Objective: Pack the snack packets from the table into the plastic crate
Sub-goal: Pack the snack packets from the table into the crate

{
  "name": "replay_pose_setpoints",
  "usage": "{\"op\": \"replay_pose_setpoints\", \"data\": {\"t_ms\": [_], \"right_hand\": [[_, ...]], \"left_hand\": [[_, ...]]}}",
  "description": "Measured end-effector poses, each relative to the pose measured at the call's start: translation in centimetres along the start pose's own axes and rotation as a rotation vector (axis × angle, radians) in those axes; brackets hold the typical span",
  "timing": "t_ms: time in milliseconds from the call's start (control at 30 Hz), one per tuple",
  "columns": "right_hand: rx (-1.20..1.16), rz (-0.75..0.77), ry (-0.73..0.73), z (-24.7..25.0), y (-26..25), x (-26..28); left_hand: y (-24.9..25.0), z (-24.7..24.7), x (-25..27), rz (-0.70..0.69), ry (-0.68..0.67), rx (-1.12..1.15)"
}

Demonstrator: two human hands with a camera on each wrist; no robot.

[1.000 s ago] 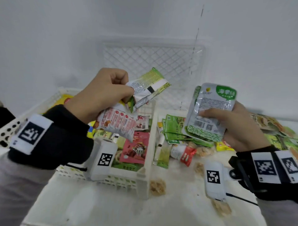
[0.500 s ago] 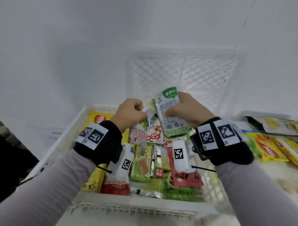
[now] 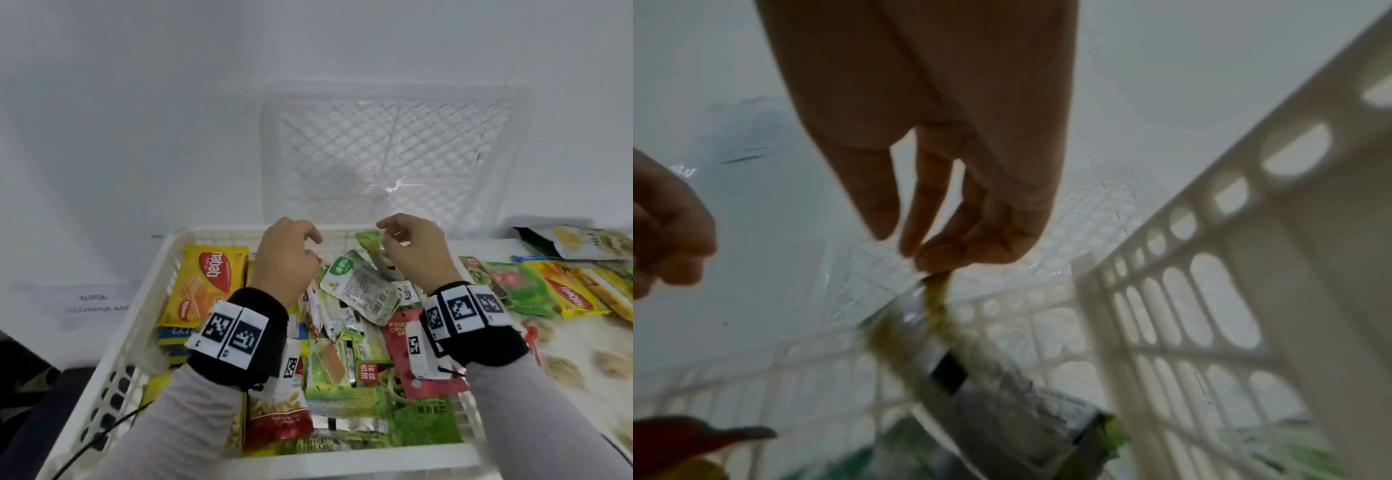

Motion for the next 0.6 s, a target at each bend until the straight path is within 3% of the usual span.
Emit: {"op": "replay_pose_setpoints", "data": {"t_ms": [133, 233, 367, 500, 600], "right_hand": [[0.109, 0.011, -0.205, -0.8, 0.4, 0.2], [0.406, -0.062, -0.305, -2.1, 1.7, 0.3], [0.612, -0.225, -0.359, -2.5, 3.2, 0.5], [0.63, -0.254, -0.131, -0.7, 2.8, -0.2], [0.449, -0.498, -0.397, -0.7, 3.2, 0.3]], "left_hand": [[1.3, -0.3, 0.2, -0.076, 0.03, 0.24], [2.5, -1.4, 0.6, -0.139, -0.073, 0.234], [3.2, -3.6, 1.3, -0.226, -0.305, -0.145], [3.1, -5.1, 2.3, -0.286, -0.351, -0.48], [3.2, -5.9, 2.9, -0.285, -0.341, -0.575]]}}
Point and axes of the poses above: each hand's wrist, its own x-axis away from the middle knuckle, its own z-axis out of the back of the hand, y = z × x, the point moved 2 cm from there along -x, towards the middle knuckle, and after that the axes turned 11 degrees about -x, right-handed, at the moved point
